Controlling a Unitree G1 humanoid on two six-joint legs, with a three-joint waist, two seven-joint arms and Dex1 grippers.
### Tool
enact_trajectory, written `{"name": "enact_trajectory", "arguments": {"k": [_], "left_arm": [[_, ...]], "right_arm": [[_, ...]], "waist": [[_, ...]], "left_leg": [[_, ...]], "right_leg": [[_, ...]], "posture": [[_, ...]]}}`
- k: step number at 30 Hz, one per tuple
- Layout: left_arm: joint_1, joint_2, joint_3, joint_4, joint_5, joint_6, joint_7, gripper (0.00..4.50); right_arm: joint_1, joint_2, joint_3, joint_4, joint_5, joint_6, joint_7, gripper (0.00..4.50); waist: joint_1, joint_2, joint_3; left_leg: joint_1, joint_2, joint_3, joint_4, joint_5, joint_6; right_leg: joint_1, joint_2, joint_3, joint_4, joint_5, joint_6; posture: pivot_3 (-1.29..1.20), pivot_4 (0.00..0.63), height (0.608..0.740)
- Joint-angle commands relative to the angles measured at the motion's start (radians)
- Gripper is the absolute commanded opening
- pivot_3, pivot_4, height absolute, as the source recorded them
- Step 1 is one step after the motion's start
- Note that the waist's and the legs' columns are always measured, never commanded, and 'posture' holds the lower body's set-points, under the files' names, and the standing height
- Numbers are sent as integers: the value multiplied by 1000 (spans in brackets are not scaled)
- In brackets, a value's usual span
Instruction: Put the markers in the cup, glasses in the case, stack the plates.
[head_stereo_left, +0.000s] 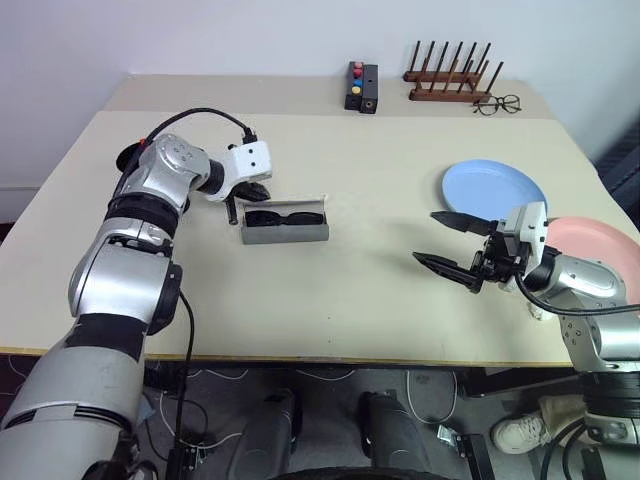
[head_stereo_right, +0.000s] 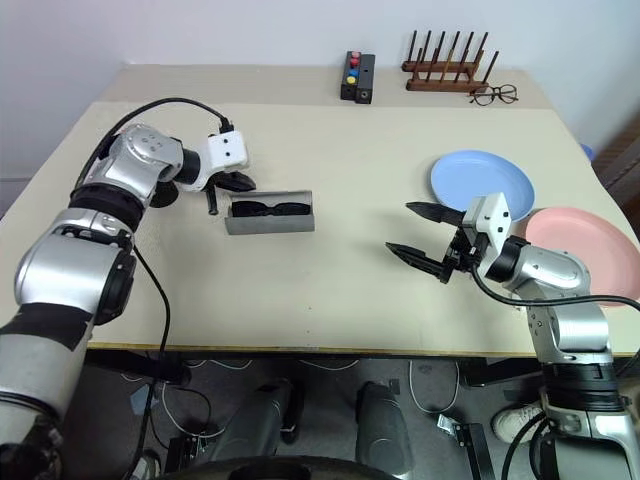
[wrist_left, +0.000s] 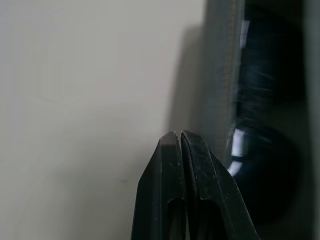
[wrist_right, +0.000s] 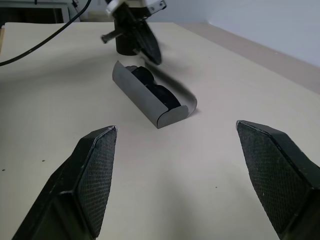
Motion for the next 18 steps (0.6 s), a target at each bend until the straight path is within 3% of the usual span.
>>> {"name": "enact_trajectory", "arguments": {"k": [1, 9, 18], "left_arm": [[45, 36, 14, -103, -46, 0, -87, 72], [300, 69, -53, -336, -11, -12, -47, 72], [233, 9, 107, -404, -179, 68, 110, 72]], "right_arm": [[2, -4, -32, -30, 17, -7, -2, 3911], [-9, -3, -30, 7, 6, -14, -8, 3911], [14, -19, -85, -14, 11, 25, -89, 3911]], "waist": [[0, 0, 0], [0, 5, -3], [7, 5, -4]], "left_leg": [[0, 0, 0, 0, 0, 0], [4, 0, 0, -1, 0, 0], [7, 0, -1, 0, -1, 0]], "right_leg": [[0, 0, 0, 0, 0, 0], [3, 0, 1, 0, 0, 0], [8, 0, 0, -1, 0, -1]], "posture": [[0, 150, 740], [0, 150, 740], [0, 150, 740]]}}
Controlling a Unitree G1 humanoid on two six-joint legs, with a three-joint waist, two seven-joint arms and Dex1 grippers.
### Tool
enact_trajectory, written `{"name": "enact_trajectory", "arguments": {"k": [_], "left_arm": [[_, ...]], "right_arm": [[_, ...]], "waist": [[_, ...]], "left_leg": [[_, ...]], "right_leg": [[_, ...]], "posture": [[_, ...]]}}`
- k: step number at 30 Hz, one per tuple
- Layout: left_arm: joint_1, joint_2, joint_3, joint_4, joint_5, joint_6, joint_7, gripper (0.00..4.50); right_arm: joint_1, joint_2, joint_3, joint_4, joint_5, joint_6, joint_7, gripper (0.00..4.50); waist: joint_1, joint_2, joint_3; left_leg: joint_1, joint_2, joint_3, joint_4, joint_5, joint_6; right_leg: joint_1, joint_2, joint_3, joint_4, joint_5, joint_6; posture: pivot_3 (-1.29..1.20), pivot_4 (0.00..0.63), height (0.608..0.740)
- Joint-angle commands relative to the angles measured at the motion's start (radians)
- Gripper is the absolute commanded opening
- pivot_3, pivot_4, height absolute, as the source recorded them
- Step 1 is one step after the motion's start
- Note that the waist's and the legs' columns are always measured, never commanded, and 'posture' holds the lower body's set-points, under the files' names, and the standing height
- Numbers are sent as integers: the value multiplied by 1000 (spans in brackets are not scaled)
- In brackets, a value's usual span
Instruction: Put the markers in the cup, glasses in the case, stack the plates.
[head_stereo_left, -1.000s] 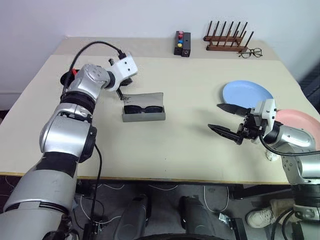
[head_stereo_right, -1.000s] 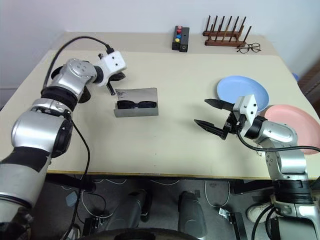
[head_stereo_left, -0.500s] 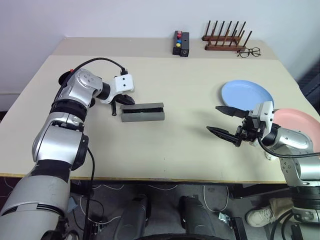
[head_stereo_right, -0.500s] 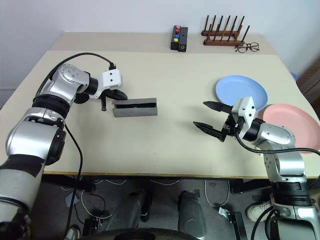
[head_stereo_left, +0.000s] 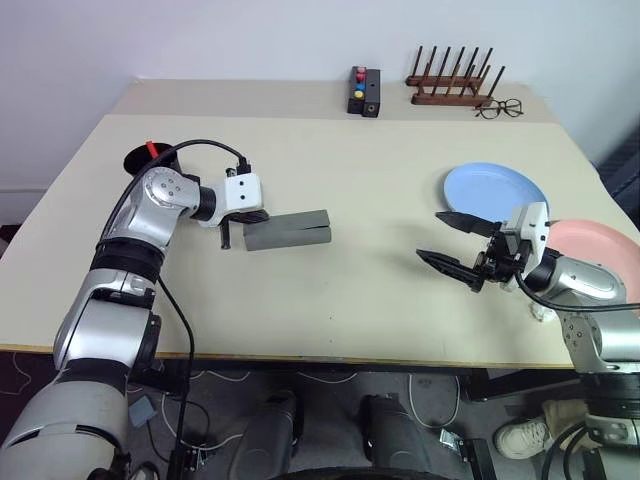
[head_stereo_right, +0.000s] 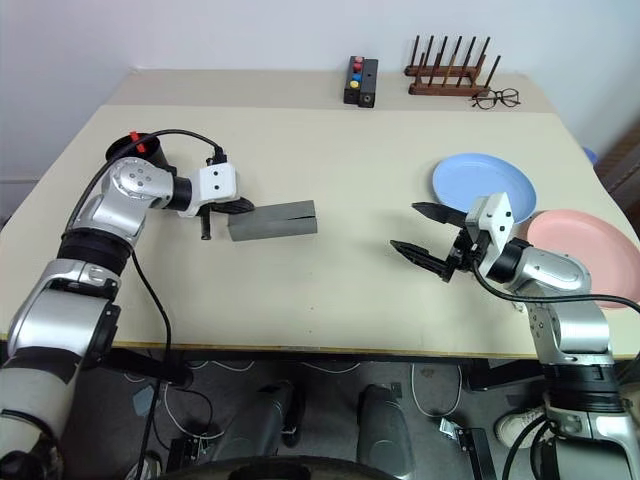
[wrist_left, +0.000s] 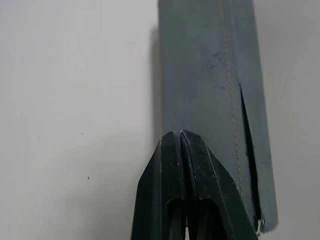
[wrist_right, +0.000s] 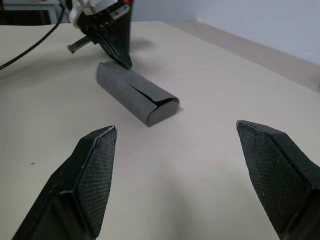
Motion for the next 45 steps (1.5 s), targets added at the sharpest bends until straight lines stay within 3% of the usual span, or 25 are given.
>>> {"name": "enact_trajectory", "arguments": {"k": [1, 5, 10, 11, 13, 20, 31, 45], "left_arm": [[-48, -51, 95, -65, -118, 67, 62, 72], [-14, -134, 138, -281, -250, 211, 54, 72], [75, -234, 87, -549, -375, 444, 33, 72], [90, -246, 68, -577, -389, 478, 21, 298], [116, -266, 20, -610, -395, 519, 4, 897], [126, -351, -51, -550, -361, 517, 89, 4440], [119, -374, -170, -478, -258, 387, 101, 4482], [124, -396, -165, -480, -274, 362, 81, 4482]], "right_arm": [[7, -18, -73, -38, 8, 9, -49, 3911], [28, -29, -118, -39, -23, 34, -131, 3911], [62, -82, -158, -34, -54, 99, -190, 3911], [71, -95, -165, -29, -58, 108, -189, 3911], [87, -120, -180, -13, -65, 128, -192, 3911], [163, -197, -242, 34, -89, 225, -208, 3911], [165, -216, -268, 195, -161, 217, -250, 3911], [114, -204, -222, 343, -247, 178, -289, 3911]], "waist": [[0, -1, 1], [-2, -2, 1], [-4, -1, 1], [-5, -1, 1], [-7, -1, 1], [-1, -1, 1], [-1, -1, 1], [-2, 0, 1]], "left_leg": [[-1, 0, 0, 0, 0, 0], [-5, 0, -1, 1, 0, 0], [-4, 0, 0, 0, 0, 0], [-4, 0, 0, 0, 0, 0], [-4, 0, 1, 0, 0, 0], [-4, 0, 1, 1, 0, 0], [-4, 0, 1, 0, 0, 0], [-4, 0, 1, 0, 0, 0]], "right_leg": [[-1, 0, 0, 0, 0, 0], [-5, 0, 0, 0, 0, 0], [-5, 0, 1, 0, 0, 0], [-5, 0, 1, 0, 0, 0], [-5, 0, 1, 0, 0, 0], [-3, 0, 1, -1, -2, -3], [-3, 0, 1, -2, -2, -4], [-3, 0, 1, -3, -2, -4]], "posture": [[0, 150, 740], [0, 150, 740], [0, 150, 740], [0, 150, 740], [0, 150, 740], [0, 150, 740], [0, 150, 740], [0, 150, 740]]}}
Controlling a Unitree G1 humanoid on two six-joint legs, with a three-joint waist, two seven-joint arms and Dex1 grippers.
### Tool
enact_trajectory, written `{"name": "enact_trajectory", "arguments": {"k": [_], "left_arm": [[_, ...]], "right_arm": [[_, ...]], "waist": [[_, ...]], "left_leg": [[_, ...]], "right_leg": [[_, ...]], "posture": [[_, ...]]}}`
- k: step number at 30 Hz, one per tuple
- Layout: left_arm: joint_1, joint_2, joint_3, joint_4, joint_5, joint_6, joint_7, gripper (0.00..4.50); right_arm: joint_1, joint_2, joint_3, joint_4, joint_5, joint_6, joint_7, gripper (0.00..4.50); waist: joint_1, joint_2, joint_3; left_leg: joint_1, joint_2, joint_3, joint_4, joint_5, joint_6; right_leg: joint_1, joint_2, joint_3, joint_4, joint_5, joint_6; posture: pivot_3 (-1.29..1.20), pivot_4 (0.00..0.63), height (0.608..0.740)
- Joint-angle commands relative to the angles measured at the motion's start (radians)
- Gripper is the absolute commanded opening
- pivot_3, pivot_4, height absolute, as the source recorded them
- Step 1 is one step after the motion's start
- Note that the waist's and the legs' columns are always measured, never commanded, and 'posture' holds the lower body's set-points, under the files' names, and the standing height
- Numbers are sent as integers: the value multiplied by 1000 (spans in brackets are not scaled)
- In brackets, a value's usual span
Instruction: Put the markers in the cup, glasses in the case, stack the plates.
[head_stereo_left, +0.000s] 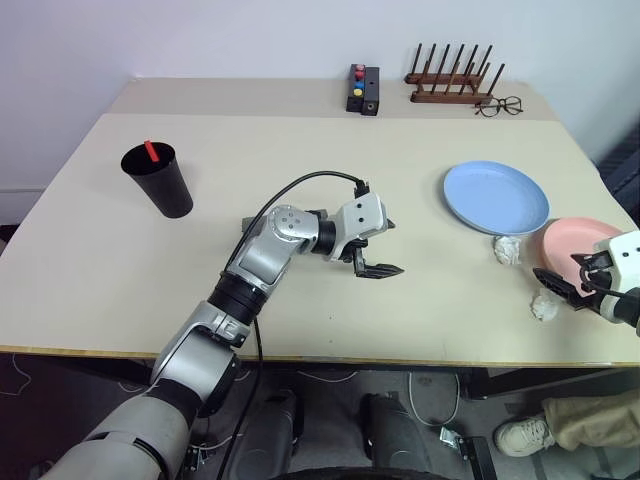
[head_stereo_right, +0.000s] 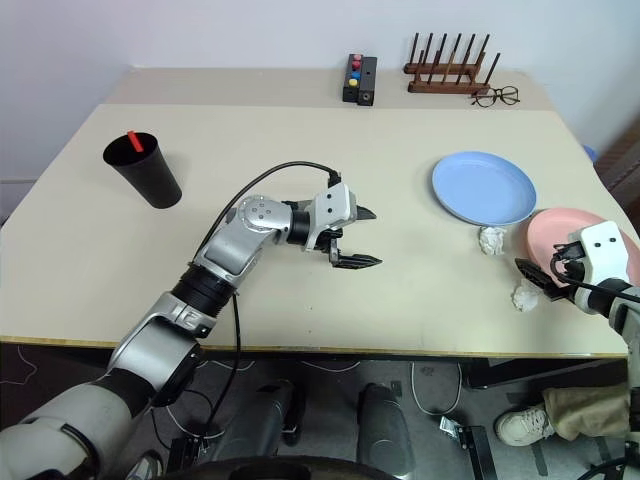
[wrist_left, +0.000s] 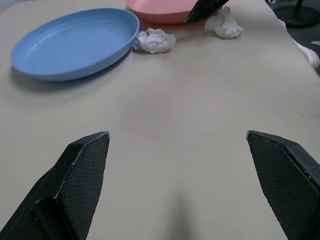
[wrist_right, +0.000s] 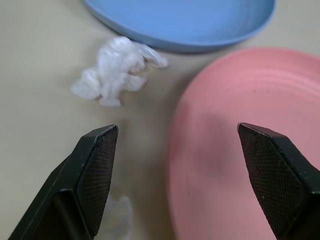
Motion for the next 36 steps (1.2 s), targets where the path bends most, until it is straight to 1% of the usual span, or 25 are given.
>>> {"name": "enact_trajectory", "arguments": {"k": [1, 8, 14, 17, 22, 23, 27, 32, 36], "left_arm": [[-10, -12, 26, -41, -49, 6, -32, 4482], [-1, -11, 37, -85, -111, 76, -84, 4482], [1, 9, 35, -104, -132, 94, -116, 4482], [-2, 9, 35, -104, -135, 98, -114, 4500], [0, 9, 31, -106, -140, 98, -110, 4500], [1, 9, 31, -107, -140, 98, -109, 4500], [5, 12, 32, -111, -144, 97, -108, 4500], [9, 10, 35, -107, -138, 88, -89, 4500], [11, 8, 36, -98, -129, 84, -64, 4500]], "right_arm": [[-21, -12, 0, 16, -17, -30, -5, 3911], [-56, -7, 28, 56, -30, -44, -2, 3911], [-85, -5, 47, 94, -35, -52, 3, 3911], [-92, -6, 50, 111, -33, -48, 6, 3058], [-99, -10, 57, 134, -36, -52, 14, 387], [-101, -11, 58, 138, -39, -54, 12, 39], [-109, -14, 63, 141, -57, -74, -4, 39], [-135, -18, 62, 124, -101, -139, -71, 39], [-198, -31, 70, 126, -151, -219, -138, 39]], "waist": [[0, 0, 0], [-1, 0, 0], [-1, 0, 0], [-1, 0, 0], [-1, 0, 0], [-3, 0, 0], [-4, 0, 0], [-3, 0, 0], [-4, 2, 1]], "left_leg": [[0, 0, 0, 0, 0, 0], [0, 0, 0, 0, 0, 0], [0, 0, 0, 0, 0, 0], [0, 0, 0, 0, 0, 0], [0, 0, 0, 0, 0, 0], [0, 0, 0, 0, 0, 0], [1, 0, 0, 0, 0, 0], [1, 0, 0, 0, 0, 0], [1, 0, 0, 0, 0, 0]], "right_leg": [[0, 0, 0, 0, 0, 0], [0, 0, 0, 0, 0, 0], [0, 0, 0, 0, 0, 0], [0, 0, 0, 0, 0, 0], [0, 0, 0, -1, 0, 0], [1, 0, 0, -1, 0, 0], [2, 0, 0, -1, 0, 0], [2, 0, 0, -2, 0, 0], [2, 0, 0, -2, 0, 0]], "posture": [[0, 150, 740], [0, 150, 740], [0, 150, 740], [0, 150, 740], [0, 150, 740], [0, 150, 740], [0, 150, 740], [0, 150, 740], [0, 150, 740]]}}
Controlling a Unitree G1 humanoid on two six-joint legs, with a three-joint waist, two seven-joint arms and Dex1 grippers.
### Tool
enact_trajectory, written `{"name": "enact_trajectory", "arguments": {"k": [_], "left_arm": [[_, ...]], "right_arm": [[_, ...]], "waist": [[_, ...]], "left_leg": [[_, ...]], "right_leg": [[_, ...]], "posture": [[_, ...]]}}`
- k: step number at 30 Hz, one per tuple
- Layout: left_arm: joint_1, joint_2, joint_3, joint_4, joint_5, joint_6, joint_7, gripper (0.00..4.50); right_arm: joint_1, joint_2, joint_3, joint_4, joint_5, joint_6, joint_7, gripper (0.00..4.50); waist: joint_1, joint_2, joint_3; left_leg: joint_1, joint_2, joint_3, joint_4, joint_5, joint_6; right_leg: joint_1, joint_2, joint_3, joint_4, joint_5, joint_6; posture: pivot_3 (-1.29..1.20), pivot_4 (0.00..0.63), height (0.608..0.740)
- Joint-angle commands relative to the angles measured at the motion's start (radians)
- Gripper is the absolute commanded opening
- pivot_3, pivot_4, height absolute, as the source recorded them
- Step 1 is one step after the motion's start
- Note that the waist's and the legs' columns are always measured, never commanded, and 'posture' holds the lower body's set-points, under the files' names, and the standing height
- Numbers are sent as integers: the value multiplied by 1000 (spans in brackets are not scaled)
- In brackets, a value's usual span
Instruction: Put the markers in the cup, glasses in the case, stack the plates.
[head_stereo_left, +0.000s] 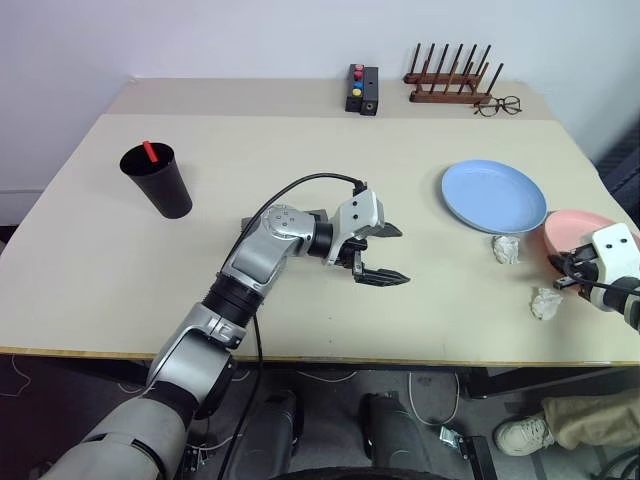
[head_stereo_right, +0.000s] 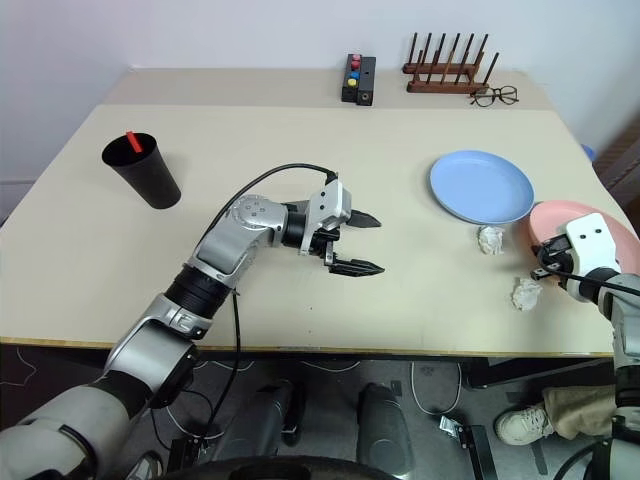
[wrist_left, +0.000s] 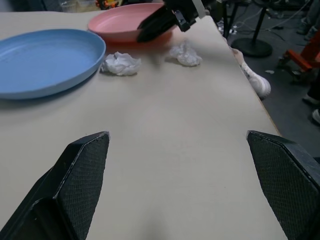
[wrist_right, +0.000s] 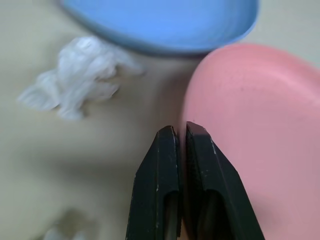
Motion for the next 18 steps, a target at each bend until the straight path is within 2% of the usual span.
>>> {"name": "enact_trajectory", "arguments": {"k": [1, 9, 18], "left_arm": [[-4, -8, 21, -24, 1, -16, 28, 4500], [-7, -13, 44, -22, -14, 5, 81, 4500], [21, -15, 67, -76, -22, 52, 128, 4500]], "right_arm": [[-74, -27, -12, -13, -33, -76, -55, 39], [-263, 25, 72, 5, -51, -147, -40, 39], [-482, 132, 229, 302, -127, -283, 7, 39]], "waist": [[-1, 1, 0], [-5, 1, 0], [-7, 2, 1]], "left_leg": [[0, 0, 0, 0, 0, 0], [0, 0, 0, -1, 0, 0], [0, -1, 0, -1, 0, 0]], "right_leg": [[0, 0, 0, 0, 0, 0], [0, 0, 0, 0, 0, 0], [0, 0, 0, 0, 0, 0]], "posture": [[0, 150, 740], [0, 150, 740], [0, 150, 740]]}}
